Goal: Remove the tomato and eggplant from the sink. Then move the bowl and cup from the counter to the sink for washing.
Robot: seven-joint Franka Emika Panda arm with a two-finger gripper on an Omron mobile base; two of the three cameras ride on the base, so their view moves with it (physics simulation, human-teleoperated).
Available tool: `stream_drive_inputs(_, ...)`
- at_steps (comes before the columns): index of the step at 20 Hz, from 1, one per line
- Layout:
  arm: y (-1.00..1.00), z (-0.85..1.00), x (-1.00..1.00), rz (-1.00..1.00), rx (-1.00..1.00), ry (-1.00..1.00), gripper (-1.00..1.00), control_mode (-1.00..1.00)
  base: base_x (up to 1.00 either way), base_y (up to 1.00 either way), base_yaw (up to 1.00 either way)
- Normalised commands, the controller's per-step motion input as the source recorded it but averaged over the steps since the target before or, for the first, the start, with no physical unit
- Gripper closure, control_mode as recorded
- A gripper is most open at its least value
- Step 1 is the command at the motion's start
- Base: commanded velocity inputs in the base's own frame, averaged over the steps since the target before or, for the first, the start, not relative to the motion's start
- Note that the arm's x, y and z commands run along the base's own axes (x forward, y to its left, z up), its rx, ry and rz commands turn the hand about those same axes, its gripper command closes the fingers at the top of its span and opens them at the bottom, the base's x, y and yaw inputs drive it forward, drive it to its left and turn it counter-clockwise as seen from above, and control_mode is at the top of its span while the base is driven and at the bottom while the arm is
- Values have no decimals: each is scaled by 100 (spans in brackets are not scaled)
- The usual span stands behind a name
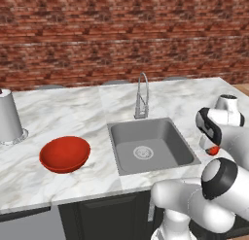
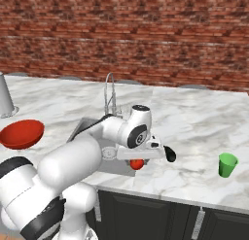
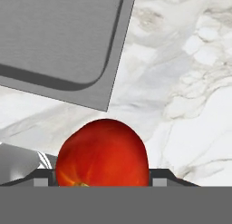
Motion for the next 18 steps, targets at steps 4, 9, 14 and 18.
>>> stream_drive_inputs(4, -28, -1, 14, 2, 9, 0, 100, -100, 0, 0, 0)
stream_drive_inputs(9, -29, -1, 14, 2, 6, 0, 100, -100, 0, 0, 0)
stream_drive_inputs(14, -30, -4, 13, 1, 7, 0, 100, -100, 0, 0, 0)
stream_drive_inputs(18, -23, -7, 16, 0, 7, 0, 100, -100, 0, 0, 0)
